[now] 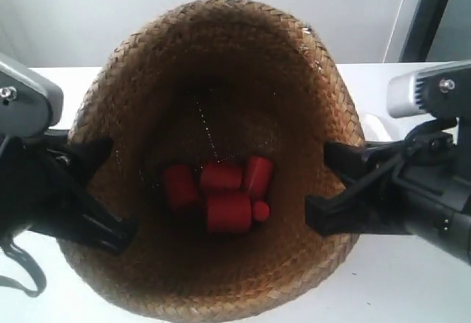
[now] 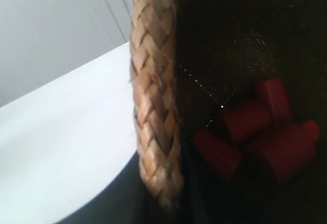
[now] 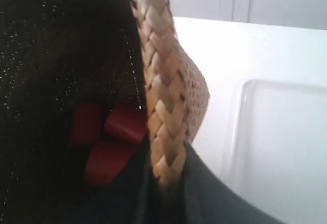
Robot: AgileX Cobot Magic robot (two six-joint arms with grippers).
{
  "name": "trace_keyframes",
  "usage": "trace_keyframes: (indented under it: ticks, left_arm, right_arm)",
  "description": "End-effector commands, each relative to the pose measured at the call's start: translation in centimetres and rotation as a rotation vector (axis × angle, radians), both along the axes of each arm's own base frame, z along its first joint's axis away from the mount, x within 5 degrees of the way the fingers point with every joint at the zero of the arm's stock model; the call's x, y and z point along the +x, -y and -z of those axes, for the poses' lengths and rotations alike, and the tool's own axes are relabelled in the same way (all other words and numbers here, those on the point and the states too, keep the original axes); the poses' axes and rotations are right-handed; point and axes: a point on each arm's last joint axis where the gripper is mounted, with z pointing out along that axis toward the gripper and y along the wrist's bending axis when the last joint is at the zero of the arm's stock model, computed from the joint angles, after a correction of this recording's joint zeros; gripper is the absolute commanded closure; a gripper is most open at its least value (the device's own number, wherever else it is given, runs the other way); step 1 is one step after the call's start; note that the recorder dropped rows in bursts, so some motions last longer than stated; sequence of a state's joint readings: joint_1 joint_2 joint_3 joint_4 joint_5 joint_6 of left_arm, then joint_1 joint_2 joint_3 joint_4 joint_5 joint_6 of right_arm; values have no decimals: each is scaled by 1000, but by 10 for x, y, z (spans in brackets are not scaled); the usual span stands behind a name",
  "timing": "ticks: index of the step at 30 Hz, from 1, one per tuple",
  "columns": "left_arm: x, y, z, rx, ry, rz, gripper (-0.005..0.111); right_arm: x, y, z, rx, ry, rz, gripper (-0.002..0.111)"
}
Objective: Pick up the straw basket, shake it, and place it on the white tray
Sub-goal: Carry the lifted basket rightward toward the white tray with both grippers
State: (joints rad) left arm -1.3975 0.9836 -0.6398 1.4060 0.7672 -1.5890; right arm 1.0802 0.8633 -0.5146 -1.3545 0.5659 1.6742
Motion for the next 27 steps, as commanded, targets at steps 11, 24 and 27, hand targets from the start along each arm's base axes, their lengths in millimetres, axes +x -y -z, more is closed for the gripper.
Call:
trace_keyframes:
  ticks: [11,24,27]
  left_arm:
    - [-12,6,-21,136,161,-61,107]
    - [-36,7,-32,158,202,-31,107]
    - [-33,6,-44,187,232,-47,107]
  right_arm:
    - [-20,34,-15,50,63,-6,108]
    - [-11,-8,-32,34,25,-127,108]
    - [-7,-18,-46,25,64,-134,108]
